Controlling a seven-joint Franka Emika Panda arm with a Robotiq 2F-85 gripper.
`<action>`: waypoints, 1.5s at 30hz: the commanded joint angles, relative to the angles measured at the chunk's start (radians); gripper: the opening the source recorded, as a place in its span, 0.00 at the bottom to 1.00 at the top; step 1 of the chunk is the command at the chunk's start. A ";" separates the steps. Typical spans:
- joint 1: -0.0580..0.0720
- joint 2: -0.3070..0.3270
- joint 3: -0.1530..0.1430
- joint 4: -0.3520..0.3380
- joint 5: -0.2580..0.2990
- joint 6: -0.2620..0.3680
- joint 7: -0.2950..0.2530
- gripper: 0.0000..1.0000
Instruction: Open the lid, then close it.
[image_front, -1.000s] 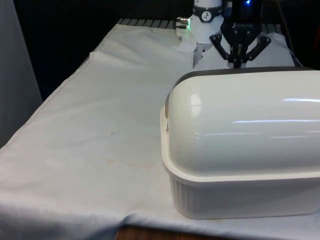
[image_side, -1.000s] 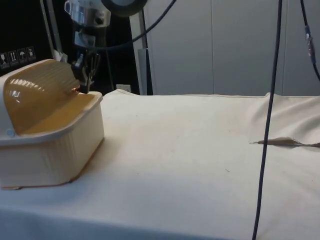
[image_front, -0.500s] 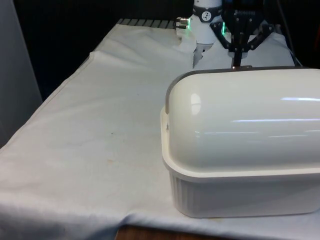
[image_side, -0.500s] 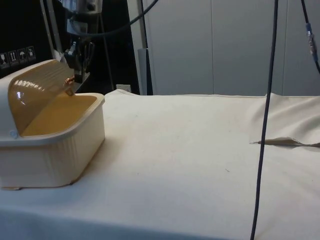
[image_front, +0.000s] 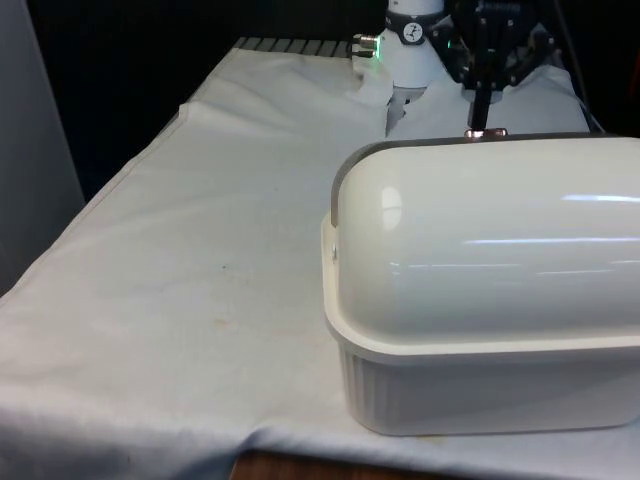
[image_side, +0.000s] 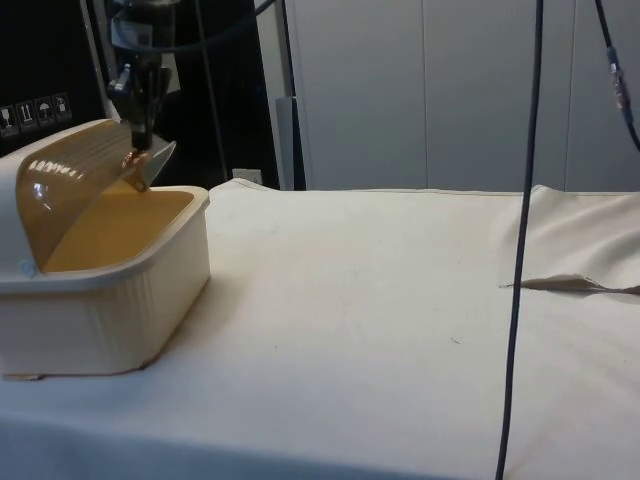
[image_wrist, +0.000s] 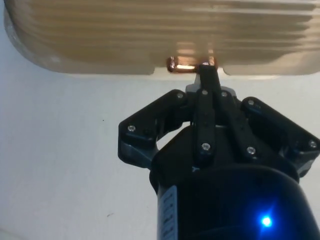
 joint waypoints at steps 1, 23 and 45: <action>0.005 0.017 -0.002 0.023 -0.006 -0.013 0.012 0.00; 0.011 0.115 0.003 0.212 -0.002 -0.101 0.029 0.00; 0.010 0.042 0.007 0.180 0.000 -0.246 0.017 0.00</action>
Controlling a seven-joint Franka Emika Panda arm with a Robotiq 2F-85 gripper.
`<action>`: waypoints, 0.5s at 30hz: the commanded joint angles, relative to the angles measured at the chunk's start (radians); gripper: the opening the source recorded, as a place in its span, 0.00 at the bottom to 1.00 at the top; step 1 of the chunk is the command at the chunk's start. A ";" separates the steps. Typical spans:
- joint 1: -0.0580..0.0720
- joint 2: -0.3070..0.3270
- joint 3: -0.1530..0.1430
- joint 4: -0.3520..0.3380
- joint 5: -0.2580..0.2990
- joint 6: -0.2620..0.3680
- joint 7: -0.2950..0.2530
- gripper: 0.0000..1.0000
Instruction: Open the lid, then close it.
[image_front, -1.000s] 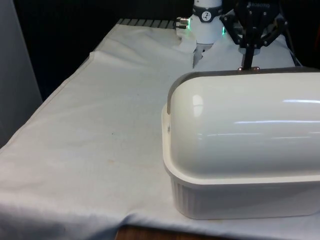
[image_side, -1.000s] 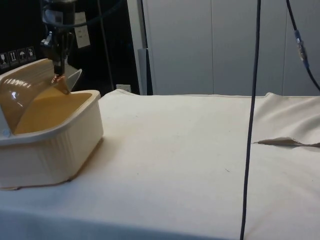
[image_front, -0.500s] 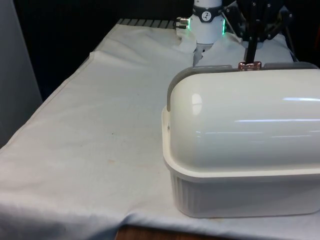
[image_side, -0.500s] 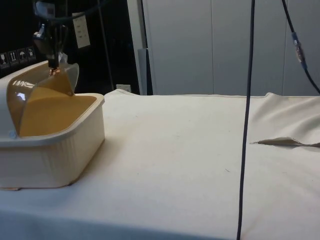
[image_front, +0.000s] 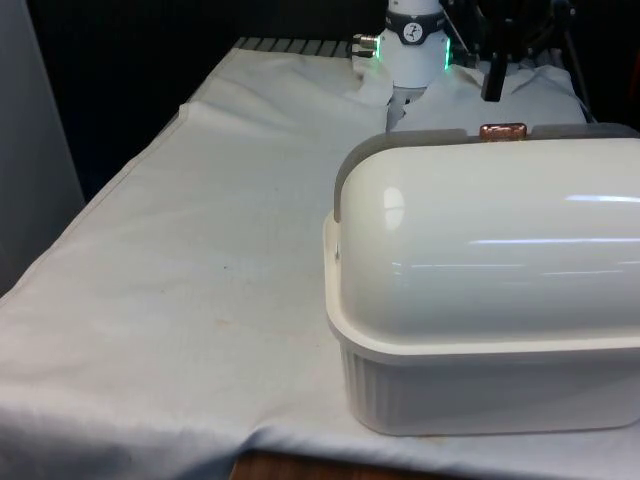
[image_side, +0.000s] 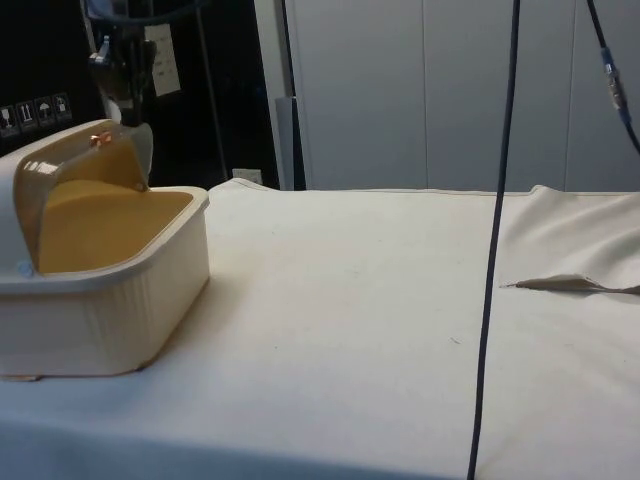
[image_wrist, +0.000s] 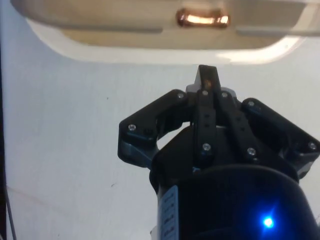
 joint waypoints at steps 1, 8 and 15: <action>0.000 -0.003 0.002 -0.004 0.002 -0.012 -0.001 0.00; -0.003 0.010 0.006 0.017 0.008 -0.034 -0.004 0.00; -0.006 0.049 0.003 0.099 0.001 -0.060 -0.002 0.00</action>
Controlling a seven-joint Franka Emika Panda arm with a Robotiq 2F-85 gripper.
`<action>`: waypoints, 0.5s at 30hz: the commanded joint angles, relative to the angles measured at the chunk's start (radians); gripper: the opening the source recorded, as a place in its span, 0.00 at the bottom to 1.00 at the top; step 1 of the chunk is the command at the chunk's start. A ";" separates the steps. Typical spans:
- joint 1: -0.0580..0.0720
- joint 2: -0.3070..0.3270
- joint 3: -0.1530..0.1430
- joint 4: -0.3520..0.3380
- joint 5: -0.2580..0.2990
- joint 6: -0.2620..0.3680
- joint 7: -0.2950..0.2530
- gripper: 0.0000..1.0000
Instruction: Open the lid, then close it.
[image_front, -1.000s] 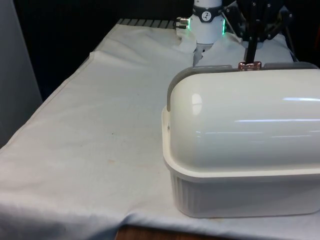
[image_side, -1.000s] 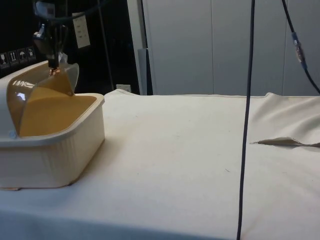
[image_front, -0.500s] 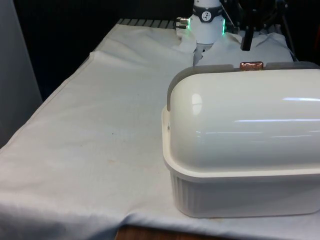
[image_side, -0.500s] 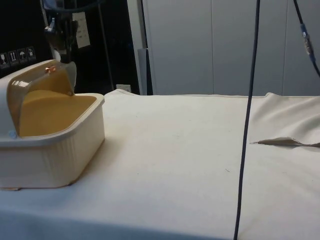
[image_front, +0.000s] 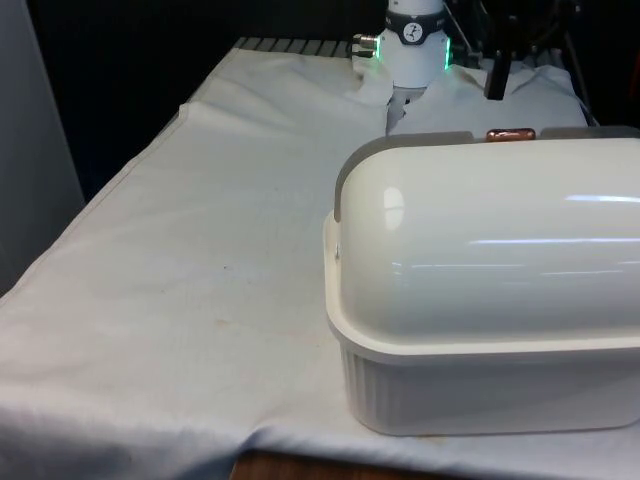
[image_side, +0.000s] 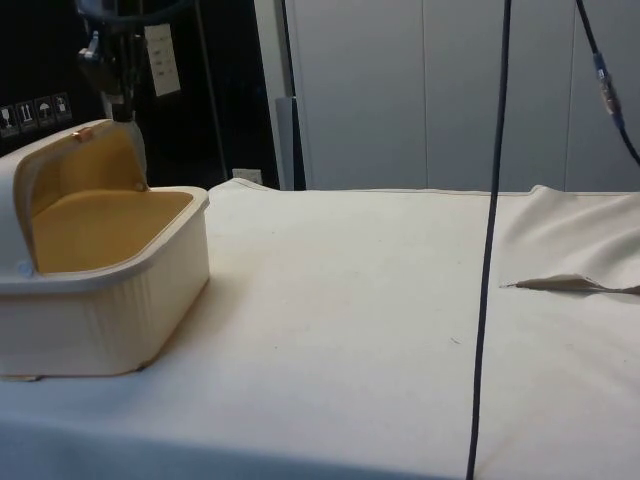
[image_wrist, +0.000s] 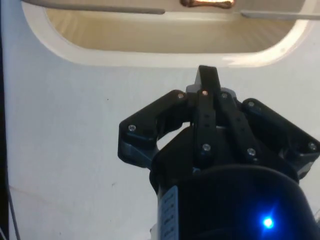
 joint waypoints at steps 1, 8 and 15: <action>-0.004 0.007 0.002 0.020 0.007 -0.025 -0.007 0.00; -0.008 0.045 0.002 0.124 0.005 -0.105 -0.010 0.00; -0.010 0.070 0.000 0.203 0.004 -0.167 -0.010 0.00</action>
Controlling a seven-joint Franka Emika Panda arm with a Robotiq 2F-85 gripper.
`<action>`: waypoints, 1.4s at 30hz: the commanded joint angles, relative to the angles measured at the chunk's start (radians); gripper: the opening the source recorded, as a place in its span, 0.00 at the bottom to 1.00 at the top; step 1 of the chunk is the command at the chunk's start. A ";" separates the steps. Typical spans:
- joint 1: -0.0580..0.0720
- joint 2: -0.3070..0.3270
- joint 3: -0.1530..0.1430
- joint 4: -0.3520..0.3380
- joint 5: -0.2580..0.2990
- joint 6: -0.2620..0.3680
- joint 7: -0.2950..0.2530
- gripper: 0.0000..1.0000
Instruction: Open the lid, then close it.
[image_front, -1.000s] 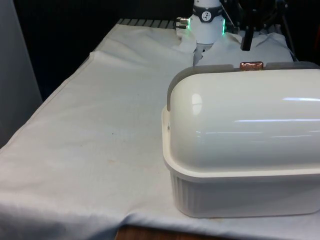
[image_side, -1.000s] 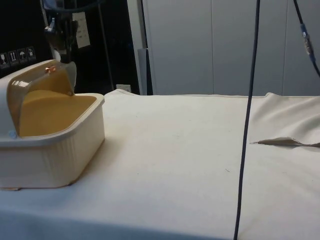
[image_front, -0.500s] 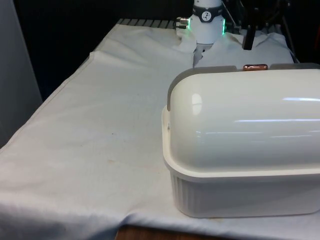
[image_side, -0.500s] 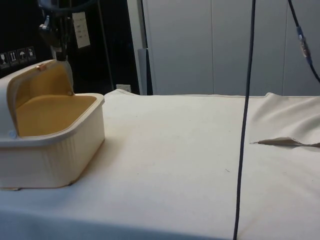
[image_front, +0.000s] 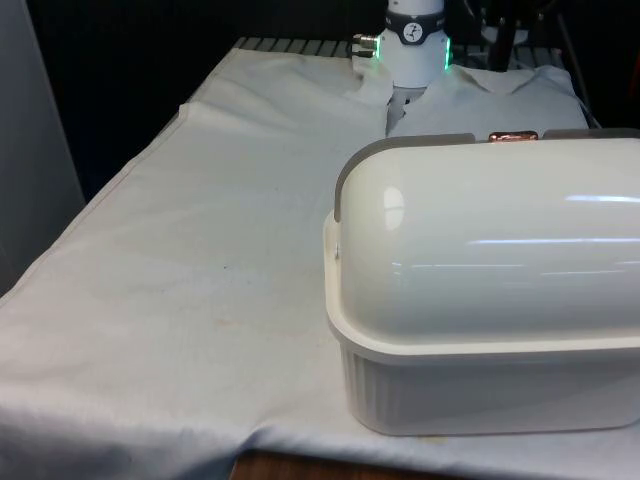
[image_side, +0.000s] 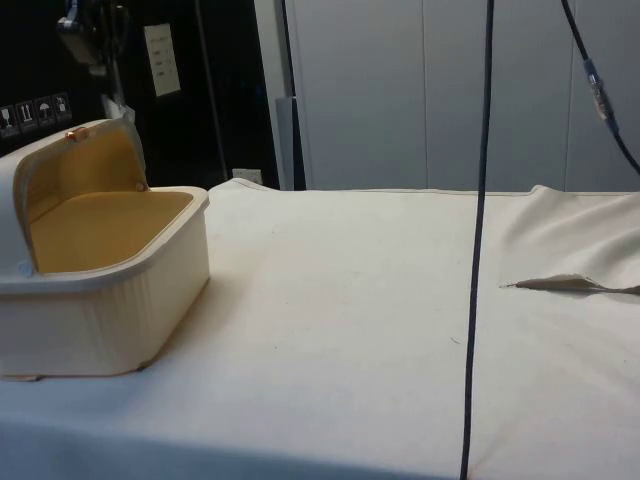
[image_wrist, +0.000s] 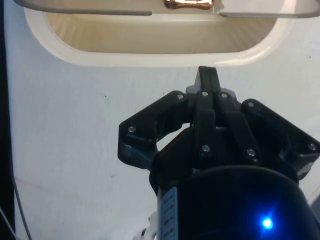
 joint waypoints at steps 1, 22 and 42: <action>-0.002 0.010 0.001 0.022 0.003 -0.029 -0.004 0.00; 0.002 0.055 0.002 0.091 0.002 -0.034 -0.002 0.00; 0.004 0.067 -0.002 0.119 -0.007 0.035 0.000 0.51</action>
